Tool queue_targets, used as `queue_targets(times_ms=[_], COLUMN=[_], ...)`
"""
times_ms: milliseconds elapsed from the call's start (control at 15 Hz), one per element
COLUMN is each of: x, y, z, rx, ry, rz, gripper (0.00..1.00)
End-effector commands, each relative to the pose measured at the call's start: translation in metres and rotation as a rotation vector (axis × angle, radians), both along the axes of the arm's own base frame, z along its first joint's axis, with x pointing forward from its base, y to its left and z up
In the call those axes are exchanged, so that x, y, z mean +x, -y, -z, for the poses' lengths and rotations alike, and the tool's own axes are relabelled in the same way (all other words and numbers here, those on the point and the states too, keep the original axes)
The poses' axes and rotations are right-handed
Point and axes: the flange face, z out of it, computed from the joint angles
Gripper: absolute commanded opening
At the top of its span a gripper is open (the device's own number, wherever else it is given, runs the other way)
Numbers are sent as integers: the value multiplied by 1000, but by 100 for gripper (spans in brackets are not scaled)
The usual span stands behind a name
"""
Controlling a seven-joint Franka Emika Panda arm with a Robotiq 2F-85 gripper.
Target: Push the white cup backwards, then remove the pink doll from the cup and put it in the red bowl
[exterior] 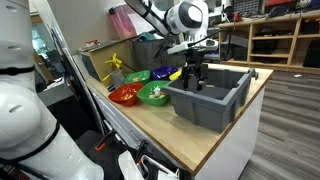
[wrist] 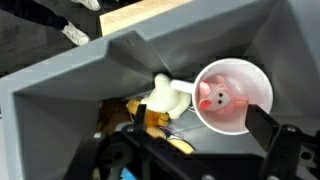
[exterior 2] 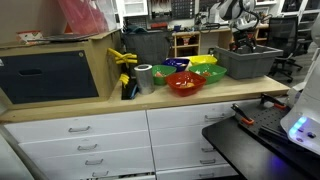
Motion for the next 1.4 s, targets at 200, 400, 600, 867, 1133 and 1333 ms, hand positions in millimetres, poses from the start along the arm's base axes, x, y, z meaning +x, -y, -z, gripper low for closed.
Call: queue_targets(times_ms=[200, 400, 600, 867, 1133, 1333], x=[-28, -35, -38, -35, -29, -26], y=[6, 14, 14, 3, -9, -12], z=[-20, -11, 2, 14, 18, 22], rx=[13, -2, -12, 0, 6, 3], ry=[-5, -2, 13, 62, 85, 90], rz=[6, -19, -56, -98, -126, -141], gripper=[100, 100, 100, 100, 100, 75])
